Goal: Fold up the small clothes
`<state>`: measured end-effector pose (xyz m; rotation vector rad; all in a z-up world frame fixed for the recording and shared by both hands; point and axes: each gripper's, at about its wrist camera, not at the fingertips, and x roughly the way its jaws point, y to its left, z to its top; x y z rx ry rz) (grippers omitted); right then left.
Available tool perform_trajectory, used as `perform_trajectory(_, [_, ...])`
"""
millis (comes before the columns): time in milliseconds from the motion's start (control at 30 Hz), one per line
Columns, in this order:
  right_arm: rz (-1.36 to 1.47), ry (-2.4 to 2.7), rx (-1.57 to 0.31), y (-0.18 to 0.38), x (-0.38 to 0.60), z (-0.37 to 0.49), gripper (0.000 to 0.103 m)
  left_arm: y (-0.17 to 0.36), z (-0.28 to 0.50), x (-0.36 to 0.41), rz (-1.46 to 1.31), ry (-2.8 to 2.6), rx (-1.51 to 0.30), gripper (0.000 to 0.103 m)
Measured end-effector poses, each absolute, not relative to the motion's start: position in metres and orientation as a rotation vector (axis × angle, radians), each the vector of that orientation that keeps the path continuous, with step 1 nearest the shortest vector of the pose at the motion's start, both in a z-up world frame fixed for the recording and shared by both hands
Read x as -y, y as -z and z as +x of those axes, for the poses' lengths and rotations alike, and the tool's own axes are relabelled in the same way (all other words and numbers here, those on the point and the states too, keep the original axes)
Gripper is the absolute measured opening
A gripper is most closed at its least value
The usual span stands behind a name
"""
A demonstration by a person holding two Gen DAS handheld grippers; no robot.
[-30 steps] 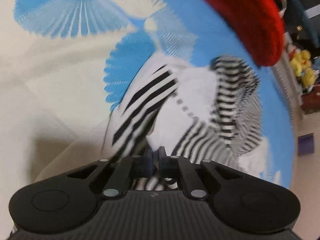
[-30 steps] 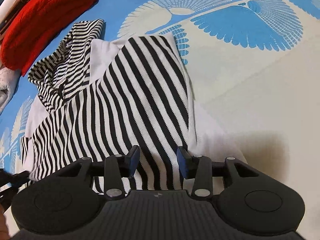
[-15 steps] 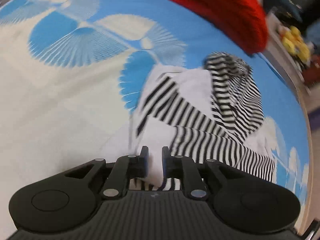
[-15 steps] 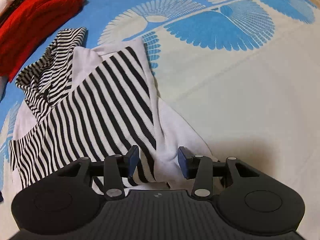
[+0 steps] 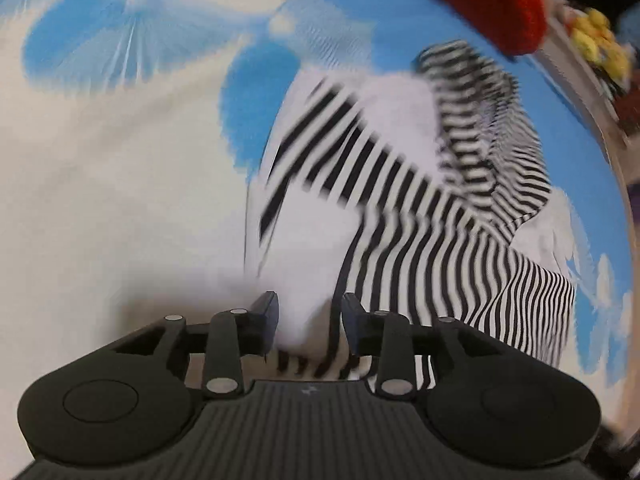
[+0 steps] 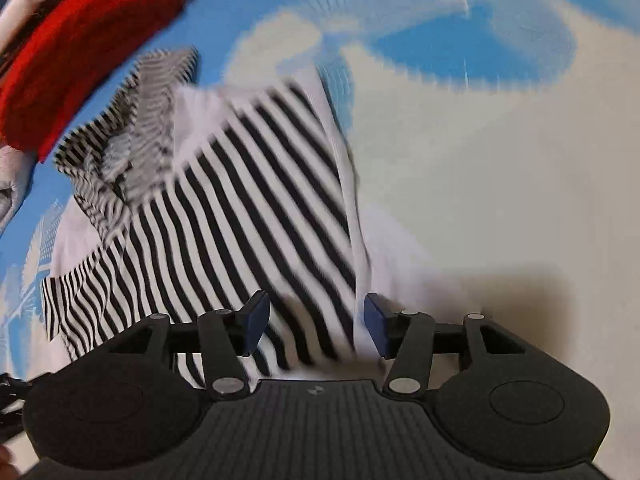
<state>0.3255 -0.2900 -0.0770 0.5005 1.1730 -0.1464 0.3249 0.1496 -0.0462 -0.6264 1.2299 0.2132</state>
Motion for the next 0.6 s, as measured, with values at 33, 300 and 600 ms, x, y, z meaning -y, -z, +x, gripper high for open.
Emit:
perform_trajectory(33, [0.48,0.153,-1.171,0.079,0.29,0.325,0.054,0.053,0.323,-0.154,-0.678,-0.225,-1.253,0.037])
perform_trajectory(300, [0.379,0.132,-1.073,0.041,0.278,0.325,0.054,-0.001,0.323,-0.138,-0.478,-0.219,-1.068,0.057])
perform_trajectory(600, [0.261,0.074,-1.006,0.013,0.257,0.328,0.057,-0.032,0.326,-0.112,-0.36,-0.239,-0.905,0.063])
